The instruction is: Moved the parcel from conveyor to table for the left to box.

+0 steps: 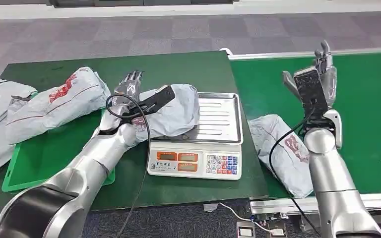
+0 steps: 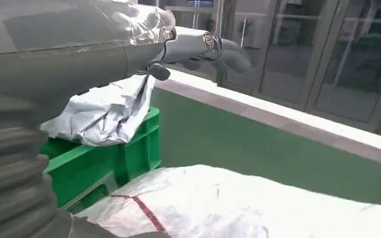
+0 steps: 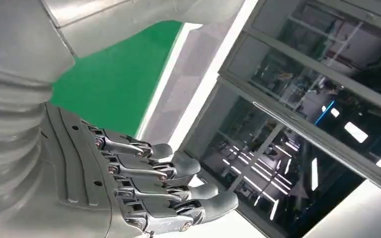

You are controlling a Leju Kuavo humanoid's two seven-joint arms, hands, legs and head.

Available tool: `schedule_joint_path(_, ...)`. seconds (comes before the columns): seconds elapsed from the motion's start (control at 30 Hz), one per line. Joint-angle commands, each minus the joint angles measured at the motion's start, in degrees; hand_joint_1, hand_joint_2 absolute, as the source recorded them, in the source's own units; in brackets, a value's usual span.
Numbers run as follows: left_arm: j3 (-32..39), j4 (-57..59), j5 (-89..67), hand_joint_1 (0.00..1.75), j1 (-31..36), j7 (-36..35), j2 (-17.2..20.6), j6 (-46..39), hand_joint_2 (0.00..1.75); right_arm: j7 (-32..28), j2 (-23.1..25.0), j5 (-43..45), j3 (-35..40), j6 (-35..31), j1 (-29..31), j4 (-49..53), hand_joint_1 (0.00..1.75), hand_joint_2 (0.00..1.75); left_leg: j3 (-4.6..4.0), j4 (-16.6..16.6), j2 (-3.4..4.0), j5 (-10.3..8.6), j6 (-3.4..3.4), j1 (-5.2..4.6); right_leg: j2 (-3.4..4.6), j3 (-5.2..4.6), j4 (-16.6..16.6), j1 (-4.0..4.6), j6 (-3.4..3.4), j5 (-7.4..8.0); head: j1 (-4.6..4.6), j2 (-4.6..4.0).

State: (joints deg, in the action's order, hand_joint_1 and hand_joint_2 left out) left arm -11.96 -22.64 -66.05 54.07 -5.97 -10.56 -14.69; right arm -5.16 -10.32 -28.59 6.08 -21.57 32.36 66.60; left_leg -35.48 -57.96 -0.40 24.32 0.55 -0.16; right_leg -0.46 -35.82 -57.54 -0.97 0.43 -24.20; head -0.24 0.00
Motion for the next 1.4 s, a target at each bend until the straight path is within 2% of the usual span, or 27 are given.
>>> schedule_joint_path(0.03, -3.28, 5.10, -0.26, 0.00, 2.95, -0.29, 1.23, 0.83, 1.75, 0.33, -0.89, 0.39, 3.58, 0.25, 3.03, -4.34, 0.00, 1.75, 0.18, 0.01, 0.19, 0.10, 0.03, 0.09, 0.19, 0.17, 0.09, 0.09, -0.05, 0.00, 0.00, 0.00)
schedule_joint_path(0.47, -3.28, 5.10, -0.26, 0.00, 2.95, -0.29, 1.23, 0.83, 1.75, 0.33, -0.89, 0.39, 3.58, 0.25, 3.03, -4.34, 0.00, 1.75, 0.13, -0.02, 0.15, 0.08, 0.03, 0.06, 0.15, 0.12, 0.04, 0.06, -0.04, -0.01, 0.00, 0.00)
schedule_joint_path(0.5, -7.36, 8.54, -3.83, 0.00, 4.85, -2.61, 1.18, 13.26, 1.75, 0.70, -1.27, 0.35, 3.50, 0.58, 2.36, -3.33, 0.00, 1.75, 0.20, 0.02, 0.20, 0.09, 0.04, 0.09, 0.20, 0.20, 0.11, 0.09, -0.05, 0.01, 0.00, 0.00)
schedule_joint_path(0.7, -9.64, 8.22, -6.01, 0.00, 5.01, -4.18, 0.08, 19.79, 1.75, 2.46, -1.14, -0.78, 1.13, 1.11, -1.87, 2.69, 0.00, 1.75, 0.11, 0.01, -0.04, 0.03, 0.01, 0.03, -0.05, 0.14, 0.06, 0.04, -0.03, -0.03, 0.00, 0.00)
schedule_joint_path(0.87, -11.07, 8.43, -7.03, 0.00, 5.22, -3.95, -0.22, 24.40, 1.75, 2.97, -0.21, -1.96, 0.15, 1.74, -2.00, 3.59, 0.00, 1.75, 0.14, 0.02, 0.05, 0.04, 0.02, 0.02, 0.04, 0.12, 0.05, 0.02, -0.03, -0.02, 0.00, 0.00)
schedule_joint_path(0.93, -13.55, 9.01, -8.73, 0.00, 5.30, -3.12, -0.07, 32.58, 1.75, 3.08, 0.85, -3.03, -0.28, 2.34, -1.17, 2.93, 0.00, 1.75, 0.25, 0.07, 0.08, 0.06, 0.04, 0.05, 0.08, 0.22, 0.10, 0.05, -0.06, -0.03, 0.00, 0.00)
schedule_joint_path(0.97, -14.92, 12.19, -7.09, 0.00, 6.28, 5.06, -0.75, 42.24, 1.75, 2.83, 0.84, -3.50, 0.28, 2.48, 0.45, 0.93, 0.00, 1.75, 0.35, 0.14, 0.15, 0.07, 0.05, 0.08, 0.15, 0.32, 0.20, 0.09, -0.07, 0.00, 0.00, 0.00)
schedule_joint_path(1.0, -15.59, 10.42, -5.78, 0.00, 5.99, 16.89, 0.31, 57.85, 1.75, 1.98, 0.41, -3.08, 1.00, 2.39, 2.60, -2.28, 0.00, 1.75, 0.30, 0.08, 0.18, 0.07, 0.05, 0.06, 0.17, 0.25, 0.14, 0.06, -0.07, -0.01, 0.00, 0.00)
schedule_joint_path(1.03, -16.01, 10.10, -5.59, 0.00, 5.74, 18.64, 0.55, 58.54, 1.75, 1.11, 0.25, -2.67, 0.89, 1.94, 3.70, -4.31, 0.00, 1.75, 0.28, 0.04, 0.22, 0.09, 0.04, 0.07, 0.22, 0.22, 0.11, 0.07, -0.06, 0.01, 0.00, 0.00)
schedule_joint_path(1.07, -15.59, 10.06, -5.06, 0.05, 5.73, 18.27, 0.28, 58.09, 1.75, 0.80, -0.10, -2.43, 0.70, 1.79, 3.55, -4.67, 0.00, 1.75, 0.32, 0.09, 0.30, 0.07, 0.04, 0.06, 0.29, 0.24, 0.16, 0.06, -0.06, 0.05, 0.00, 0.00)
schedule_joint_path(1.1, -15.74, 9.98, -5.10, 1.75, 5.70, 18.19, 0.08, 57.96, 1.75, 0.57, -0.34, -2.29, 0.55, 1.63, 3.25, -4.52, 0.00, 1.75, 0.36, 0.11, 0.39, 0.07, 0.04, 0.04, 0.38, 0.24, 0.17, 0.04, -0.06, 0.07, 0.00, 0.00)
schedule_joint_path(1.2, -13.16, 9.41, -2.18, 1.75, 5.13, 18.05, -1.01, 56.28, 1.75, 1.03, 0.04, -2.50, 0.18, 1.60, 0.98, -1.14, 0.00, 1.75, 0.50, 0.17, 0.12, 0.05, 0.01, 0.05, 0.11, 0.50, 0.23, 0.05, -0.03, 0.03, 0.00, 0.00)
schedule_joint_path(1.27, -13.12, 8.96, -1.78, 1.75, 5.05, 18.79, -1.18, 55.37, 1.75, 1.74, 0.13, -2.99, 0.30, 1.76, 0.57, -0.11, 0.00, 1.75, 0.80, 0.40, 0.05, -0.01, 0.00, 0.06, 0.03, 0.82, 0.47, 0.06, -0.05, 0.06, -0.02, 0.00)
schedule_joint_path(1.4, -13.15, 8.54, -0.88, 1.75, 4.78, 18.36, -1.68, 51.86, 1.75, 2.41, -0.08, -3.28, -0.14, 2.21, -0.40, 1.30, 0.00, 1.75, 0.79, 0.25, -0.04, 0.02, -0.05, 0.02, -0.09, 0.87, 0.32, 0.02, 0.03, -0.04, 0.00, 0.00)
